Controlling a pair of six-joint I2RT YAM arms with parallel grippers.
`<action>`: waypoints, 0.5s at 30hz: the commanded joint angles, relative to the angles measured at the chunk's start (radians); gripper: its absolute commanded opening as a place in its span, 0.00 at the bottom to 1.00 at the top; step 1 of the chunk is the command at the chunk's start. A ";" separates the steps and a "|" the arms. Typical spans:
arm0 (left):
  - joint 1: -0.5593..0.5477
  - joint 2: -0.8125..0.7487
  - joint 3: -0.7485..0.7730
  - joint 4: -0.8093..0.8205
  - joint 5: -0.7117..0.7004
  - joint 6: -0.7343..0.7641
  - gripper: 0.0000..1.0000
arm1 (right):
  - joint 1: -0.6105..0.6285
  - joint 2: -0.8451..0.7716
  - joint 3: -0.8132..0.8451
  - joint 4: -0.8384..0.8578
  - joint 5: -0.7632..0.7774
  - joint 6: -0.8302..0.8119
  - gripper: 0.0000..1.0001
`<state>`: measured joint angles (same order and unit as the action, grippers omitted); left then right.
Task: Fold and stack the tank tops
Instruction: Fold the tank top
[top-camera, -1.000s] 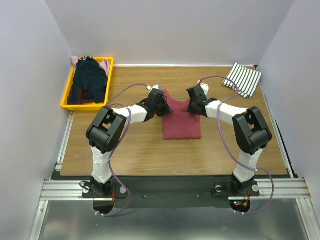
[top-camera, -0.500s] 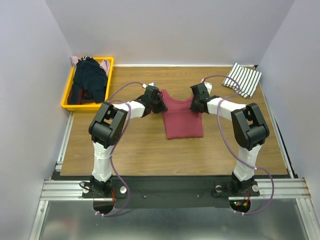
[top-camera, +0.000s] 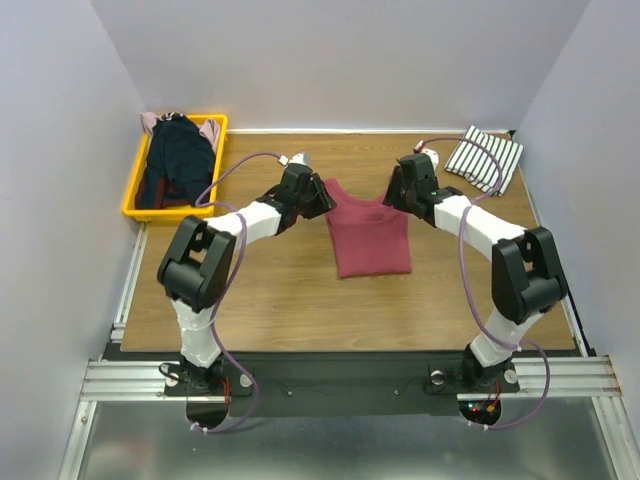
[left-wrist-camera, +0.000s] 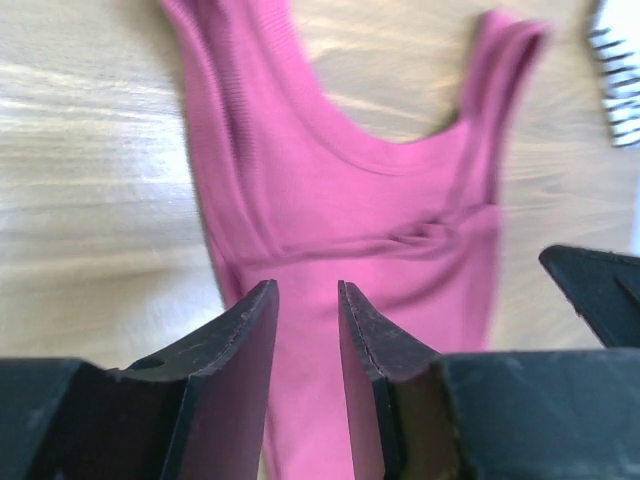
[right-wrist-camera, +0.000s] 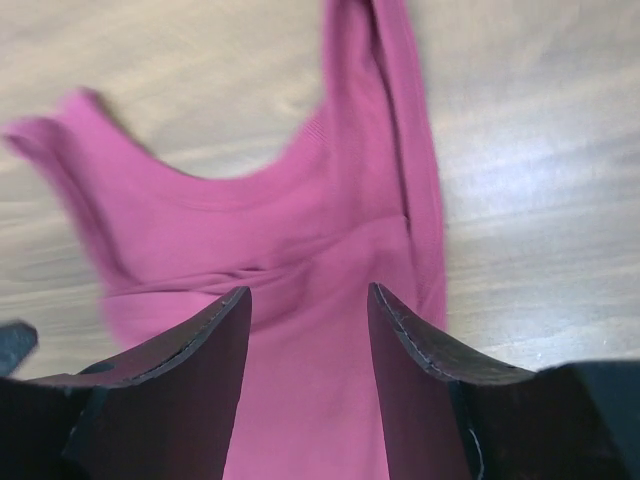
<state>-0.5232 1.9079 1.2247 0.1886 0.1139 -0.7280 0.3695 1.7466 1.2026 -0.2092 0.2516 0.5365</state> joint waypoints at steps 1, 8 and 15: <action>-0.064 -0.148 -0.089 0.040 -0.039 -0.017 0.39 | 0.026 -0.055 0.014 0.031 -0.049 -0.053 0.55; -0.240 -0.144 -0.146 0.115 -0.043 -0.108 0.28 | 0.063 0.062 0.063 0.031 -0.123 -0.112 0.55; -0.325 -0.040 -0.136 0.153 -0.052 -0.160 0.23 | 0.077 0.166 0.107 0.033 -0.127 -0.139 0.55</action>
<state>-0.8318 1.8381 1.0924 0.3000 0.0822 -0.8494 0.4374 1.9072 1.2518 -0.2008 0.1371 0.4297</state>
